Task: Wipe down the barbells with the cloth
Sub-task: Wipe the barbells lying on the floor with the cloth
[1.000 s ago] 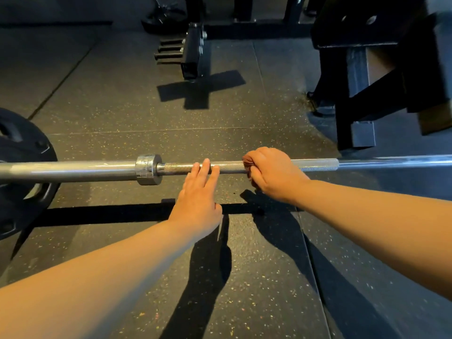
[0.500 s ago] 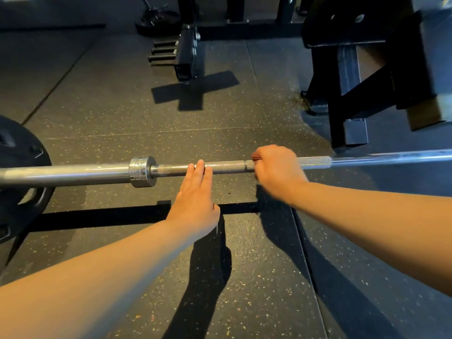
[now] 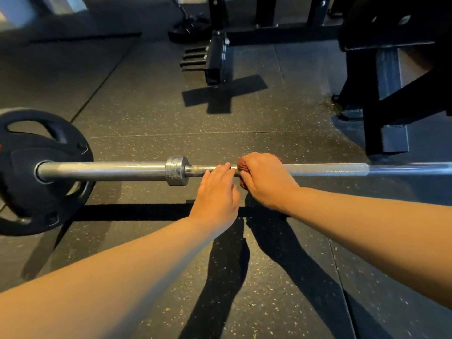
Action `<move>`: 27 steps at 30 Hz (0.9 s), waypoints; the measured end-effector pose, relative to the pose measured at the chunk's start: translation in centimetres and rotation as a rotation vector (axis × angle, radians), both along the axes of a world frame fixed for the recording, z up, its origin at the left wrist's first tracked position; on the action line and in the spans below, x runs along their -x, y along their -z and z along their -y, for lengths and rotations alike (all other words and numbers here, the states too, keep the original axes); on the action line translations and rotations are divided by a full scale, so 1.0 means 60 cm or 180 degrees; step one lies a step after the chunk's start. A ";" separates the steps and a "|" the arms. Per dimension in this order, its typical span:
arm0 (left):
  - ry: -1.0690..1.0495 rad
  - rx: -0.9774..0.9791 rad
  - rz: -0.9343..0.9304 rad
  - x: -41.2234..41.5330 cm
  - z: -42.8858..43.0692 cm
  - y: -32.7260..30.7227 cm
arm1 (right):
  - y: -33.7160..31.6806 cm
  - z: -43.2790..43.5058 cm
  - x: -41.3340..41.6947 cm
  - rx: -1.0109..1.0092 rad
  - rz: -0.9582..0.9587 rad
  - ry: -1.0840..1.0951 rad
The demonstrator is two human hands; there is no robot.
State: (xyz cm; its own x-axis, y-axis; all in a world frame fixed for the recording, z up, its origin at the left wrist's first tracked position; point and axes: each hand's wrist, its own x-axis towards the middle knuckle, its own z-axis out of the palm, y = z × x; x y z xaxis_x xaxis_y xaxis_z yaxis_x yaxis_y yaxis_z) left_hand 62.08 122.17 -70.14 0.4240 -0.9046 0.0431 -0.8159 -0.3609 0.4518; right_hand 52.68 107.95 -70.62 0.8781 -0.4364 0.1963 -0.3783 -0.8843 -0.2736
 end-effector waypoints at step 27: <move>0.0368 0.0335 0.1934 -0.158 -0.034 0.027 | 0.006 0.014 -0.063 -0.1156 0.0240 0.1056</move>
State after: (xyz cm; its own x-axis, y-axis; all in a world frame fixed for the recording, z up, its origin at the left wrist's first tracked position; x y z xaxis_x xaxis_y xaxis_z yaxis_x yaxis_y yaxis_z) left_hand 71.54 124.21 -71.74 0.1953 -0.9210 0.3371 -0.9693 -0.2337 -0.0767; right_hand 56.48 107.12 -70.96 0.6696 -0.7418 0.0373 -0.5904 -0.5621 -0.5793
